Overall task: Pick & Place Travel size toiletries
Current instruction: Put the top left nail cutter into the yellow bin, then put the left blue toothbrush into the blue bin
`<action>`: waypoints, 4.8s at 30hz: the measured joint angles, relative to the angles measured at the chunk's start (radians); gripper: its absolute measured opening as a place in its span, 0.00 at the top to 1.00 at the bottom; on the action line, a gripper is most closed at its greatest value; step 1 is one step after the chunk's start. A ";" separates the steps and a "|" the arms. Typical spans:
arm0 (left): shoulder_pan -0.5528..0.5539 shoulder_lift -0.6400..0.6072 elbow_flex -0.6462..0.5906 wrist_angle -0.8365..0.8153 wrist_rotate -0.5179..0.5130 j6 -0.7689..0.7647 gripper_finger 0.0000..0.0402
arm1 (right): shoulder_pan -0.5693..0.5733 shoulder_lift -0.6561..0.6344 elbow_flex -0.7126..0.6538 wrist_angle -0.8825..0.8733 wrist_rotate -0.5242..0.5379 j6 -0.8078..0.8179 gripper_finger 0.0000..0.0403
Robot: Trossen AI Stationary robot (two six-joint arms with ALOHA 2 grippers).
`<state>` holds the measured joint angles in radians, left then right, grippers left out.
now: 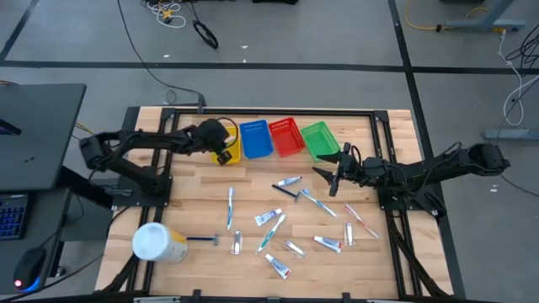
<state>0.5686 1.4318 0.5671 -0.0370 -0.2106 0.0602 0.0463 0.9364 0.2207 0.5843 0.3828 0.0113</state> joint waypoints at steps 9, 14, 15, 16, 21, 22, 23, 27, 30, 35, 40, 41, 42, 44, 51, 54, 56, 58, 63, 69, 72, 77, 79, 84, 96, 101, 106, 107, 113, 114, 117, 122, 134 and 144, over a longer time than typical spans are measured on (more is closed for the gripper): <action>0.021 0.061 0.026 0.010 -0.003 -0.009 0.86 | 0.000 0.000 0.000 -0.002 0.000 0.000 0.45; 0.036 0.061 0.026 0.010 0.035 -0.023 0.85 | 0.000 0.000 0.000 -0.003 0.000 0.000 0.45; 0.037 0.061 0.026 0.010 0.045 -0.022 0.85 | 0.000 0.000 0.000 -0.004 0.000 0.000 0.45; 0.037 0.061 0.026 0.011 0.052 -0.021 0.85 | 0.000 0.000 0.000 -0.004 0.000 0.000 0.45; 0.036 0.061 0.026 0.010 0.062 -0.008 0.82 | 0.000 0.000 0.000 -0.004 0.000 0.000 0.45; 0.036 0.061 0.026 0.010 0.062 -0.001 0.81 | 0.000 0.000 0.000 -0.004 0.000 0.000 0.45; 0.036 0.061 0.026 0.010 0.061 0.000 0.80 | 0.000 0.000 0.000 -0.004 0.000 0.000 0.45; 0.037 0.061 0.026 0.010 0.058 0.000 0.79 | 0.000 0.000 0.000 -0.004 0.000 0.000 0.45; 0.036 0.061 0.026 0.010 0.058 0.000 0.79 | 0.000 0.000 0.000 -0.004 0.000 0.000 0.45; 0.036 0.061 0.025 0.004 0.058 0.006 0.78 | 0.000 0.000 0.000 -0.004 -0.001 0.000 0.45; 0.036 0.061 0.025 -0.008 0.058 0.007 0.75 | 0.000 0.000 0.000 -0.004 -0.001 0.000 0.45; 0.036 0.061 0.025 -0.009 0.058 0.008 0.74 | 0.000 0.000 0.000 -0.004 -0.001 0.000 0.45; 0.036 0.061 0.025 -0.009 0.058 0.008 0.73 | 0.000 0.000 0.000 -0.004 -0.001 0.000 0.45; 0.036 0.061 0.025 -0.009 0.058 0.007 0.71 | 0.000 0.000 0.000 -0.004 -0.001 0.000 0.45; 0.036 0.060 0.025 -0.003 0.052 0.008 0.67 | 0.000 0.000 0.000 -0.004 -0.001 0.000 0.45; 0.035 0.047 0.040 -0.022 0.051 -0.001 0.66 | 0.000 0.000 0.000 -0.004 -0.001 0.000 0.45; 0.032 0.035 0.061 -0.033 0.048 -0.008 0.66 | 0.000 0.000 0.000 -0.004 -0.001 0.000 0.45; 0.026 0.021 0.077 -0.048 0.046 -0.009 0.66 | 0.000 0.000 0.000 -0.004 -0.001 0.000 0.45; -0.001 -0.002 0.115 -0.099 0.046 -0.056 0.66 | 0.000 0.000 0.000 -0.005 -0.002 0.000 0.45; -0.073 -0.040 0.175 -0.222 0.046 -0.157 0.64 | 0.000 0.000 0.000 -0.011 -0.002 0.000 0.45; -0.123 -0.068 0.196 -0.281 0.047 -0.235 0.64 | 0.000 0.000 0.000 -0.016 -0.002 0.000 0.45; -0.219 -0.113 0.209 -0.339 0.069 -0.400 0.65 | 0.000 0.000 0.000 -0.023 -0.002 0.006 0.45; -0.265 -0.125 0.209 -0.340 0.098 -0.449 0.65 | 0.000 0.000 0.000 -0.027 -0.002 0.006 0.45; -0.393 -0.132 0.209 -0.341 0.139 -0.557 0.65 | 0.000 0.000 0.000 -0.027 -0.002 0.006 0.45; -0.663 -0.131 0.188 -0.393 0.126 -0.865 0.64 | 0.000 0.000 0.000 -0.027 -0.002 0.003 0.45; -0.717 -0.131 0.163 -0.408 0.089 -0.959 0.64 | 0.000 0.000 0.000 -0.027 -0.003 0.003 0.45; -0.739 -0.125 0.162 -0.446 0.016 -0.996 0.64 | 0.000 0.000 0.000 -0.027 -0.003 0.003 0.45; -0.741 -0.121 0.162 -0.449 0.004 -1.002 0.64 | 0.000 0.000 0.000 -0.027 -0.003 0.004 0.45; -0.756 -0.081 0.161 -0.458 -0.024 -1.045 0.63 | 0.000 0.000 0.000 -0.027 -0.021 0.034 0.45; -0.759 -0.065 0.162 -0.440 -0.022 -1.047 0.62 | 0.000 0.000 0.000 -0.031 -0.040 0.036 0.45; -0.760 -0.008 0.162 -0.442 -0.009 -1.045 0.62 | 0.000 0.000 0.001 -0.042 -0.138 0.063 0.45; -0.759 0.054 0.162 -0.440 -0.011 -1.049 0.62 | 0.000 0.009 0.002 -0.096 -0.149 0.132 0.45; -0.756 0.119 0.162 -0.399 -0.004 -1.049 0.62 | 0.000 0.141 0.082 -0.151 -0.125 0.147 0.45; -0.756 0.156 0.167 -0.404 -0.011 -1.028 0.73 | 0.000 0.278 0.188 -0.245 -0.127 0.146 0.45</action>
<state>-0.1879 1.5879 0.7342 -0.4414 -0.2213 -0.9676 0.0463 1.2142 0.4085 0.3391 0.2560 0.1574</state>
